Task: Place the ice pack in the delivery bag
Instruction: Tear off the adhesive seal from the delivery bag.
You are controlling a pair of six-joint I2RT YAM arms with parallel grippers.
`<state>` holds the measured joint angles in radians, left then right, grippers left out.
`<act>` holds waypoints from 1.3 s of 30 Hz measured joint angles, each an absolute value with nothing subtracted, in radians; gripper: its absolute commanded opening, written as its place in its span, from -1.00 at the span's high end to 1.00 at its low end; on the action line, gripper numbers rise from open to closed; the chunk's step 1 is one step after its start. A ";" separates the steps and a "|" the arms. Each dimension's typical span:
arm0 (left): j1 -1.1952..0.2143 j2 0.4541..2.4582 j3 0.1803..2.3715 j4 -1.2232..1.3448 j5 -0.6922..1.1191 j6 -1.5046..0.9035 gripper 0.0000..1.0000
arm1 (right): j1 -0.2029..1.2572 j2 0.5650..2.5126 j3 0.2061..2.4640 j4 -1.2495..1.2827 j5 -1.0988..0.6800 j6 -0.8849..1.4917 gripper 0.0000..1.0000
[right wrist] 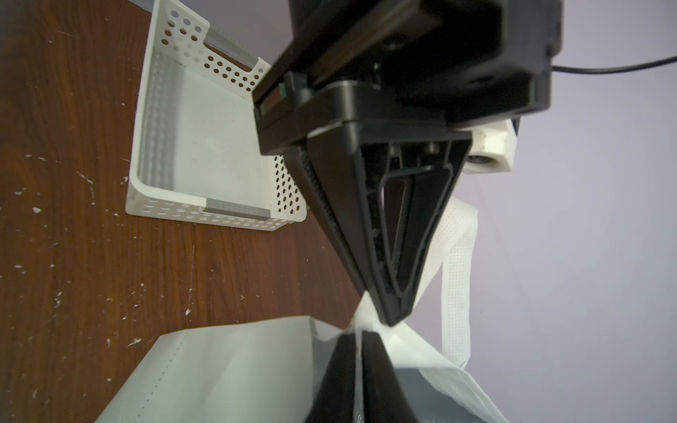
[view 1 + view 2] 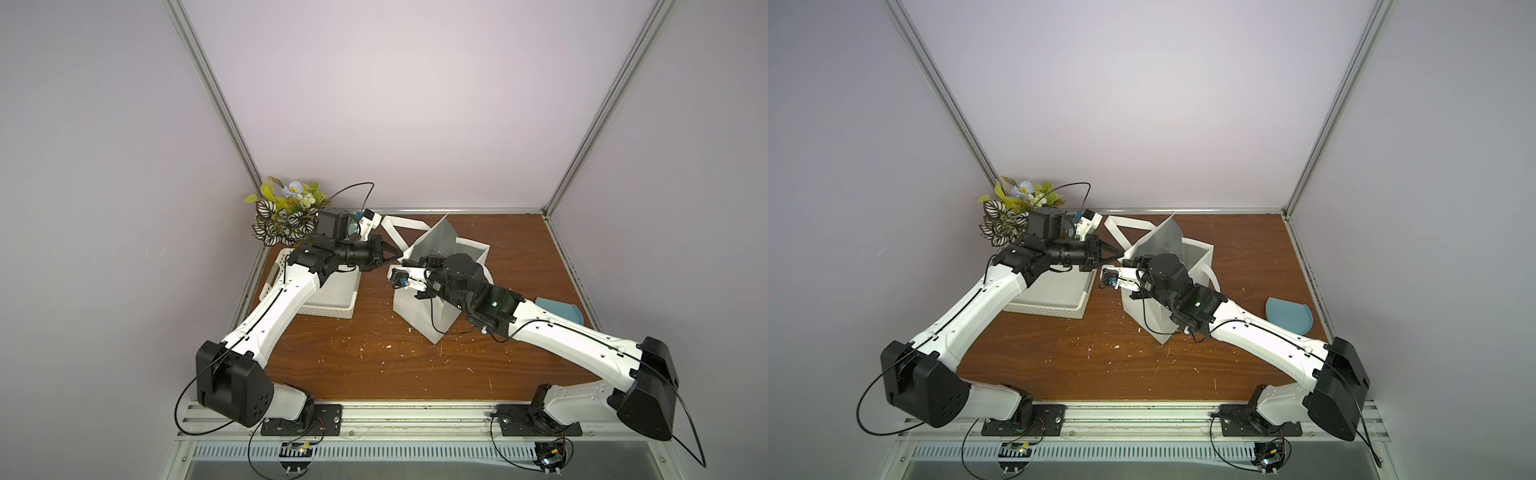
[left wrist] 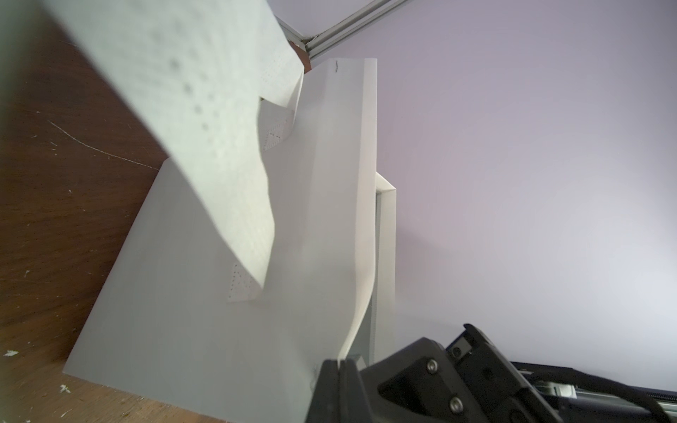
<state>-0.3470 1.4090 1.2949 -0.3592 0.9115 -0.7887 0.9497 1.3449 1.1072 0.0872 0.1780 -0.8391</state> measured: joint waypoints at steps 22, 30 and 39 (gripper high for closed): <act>-0.348 1.409 1.295 -0.358 0.911 -0.789 1.00 | 0.936 1.370 1.145 0.109 0.284 -0.810 1.00; -0.352 1.409 1.295 -0.359 0.912 -0.789 1.00 | 0.873 1.370 1.145 0.129 0.342 -0.783 1.00; -0.353 1.409 1.297 -0.361 0.912 -0.786 1.00 | 0.761 1.370 1.154 0.147 0.385 -0.712 0.96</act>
